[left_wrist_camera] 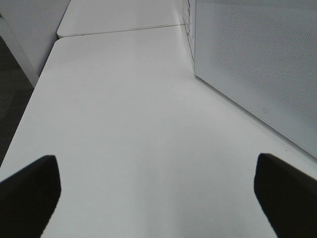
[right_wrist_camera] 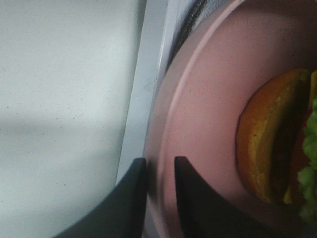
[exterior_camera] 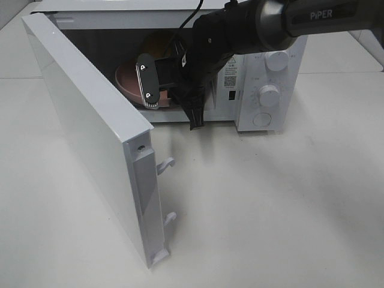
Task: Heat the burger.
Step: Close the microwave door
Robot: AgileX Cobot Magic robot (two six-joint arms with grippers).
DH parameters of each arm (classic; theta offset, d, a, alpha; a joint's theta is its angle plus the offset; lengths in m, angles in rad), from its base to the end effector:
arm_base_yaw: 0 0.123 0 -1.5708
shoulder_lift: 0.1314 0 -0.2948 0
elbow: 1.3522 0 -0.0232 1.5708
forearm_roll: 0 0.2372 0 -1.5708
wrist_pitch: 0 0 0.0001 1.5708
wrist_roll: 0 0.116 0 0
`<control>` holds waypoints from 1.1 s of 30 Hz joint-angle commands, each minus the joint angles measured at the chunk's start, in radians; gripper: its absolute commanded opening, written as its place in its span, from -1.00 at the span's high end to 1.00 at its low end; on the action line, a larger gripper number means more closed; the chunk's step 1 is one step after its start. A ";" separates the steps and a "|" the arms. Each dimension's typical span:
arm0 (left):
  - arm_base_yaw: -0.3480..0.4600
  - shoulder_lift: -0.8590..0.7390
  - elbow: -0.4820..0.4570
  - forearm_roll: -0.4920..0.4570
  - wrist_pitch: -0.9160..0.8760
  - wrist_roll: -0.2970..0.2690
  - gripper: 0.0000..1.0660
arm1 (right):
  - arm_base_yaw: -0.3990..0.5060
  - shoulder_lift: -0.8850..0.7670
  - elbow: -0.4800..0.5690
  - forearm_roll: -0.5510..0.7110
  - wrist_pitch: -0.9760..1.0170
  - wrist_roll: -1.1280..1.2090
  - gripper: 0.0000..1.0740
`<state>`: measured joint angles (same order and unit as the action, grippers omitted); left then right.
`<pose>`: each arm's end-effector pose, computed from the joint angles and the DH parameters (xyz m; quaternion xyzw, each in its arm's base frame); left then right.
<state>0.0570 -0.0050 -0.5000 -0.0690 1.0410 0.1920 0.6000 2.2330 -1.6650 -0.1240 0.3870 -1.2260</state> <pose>-0.0039 -0.0071 0.2616 0.0582 0.8442 0.0318 0.5319 0.4209 0.2814 0.1523 -0.7695 0.5366 -0.1455 0.3141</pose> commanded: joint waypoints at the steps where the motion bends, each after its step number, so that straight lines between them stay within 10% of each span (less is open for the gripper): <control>1: -0.006 -0.005 0.003 -0.003 0.001 -0.001 -0.87 | -0.002 -0.019 -0.010 -0.005 -0.012 0.044 0.28; 17: -0.006 -0.005 0.003 -0.003 0.001 -0.001 -0.87 | -0.002 -0.054 0.020 -0.005 0.032 0.110 -0.06; 33: -0.006 -0.005 0.003 -0.003 0.001 -0.001 -0.87 | -0.002 -0.232 0.276 -0.005 -0.022 0.135 -0.42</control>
<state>0.0570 -0.0050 -0.5000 -0.0690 1.0410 0.1920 0.6000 2.0330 -1.4110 -0.1310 0.3830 -1.1070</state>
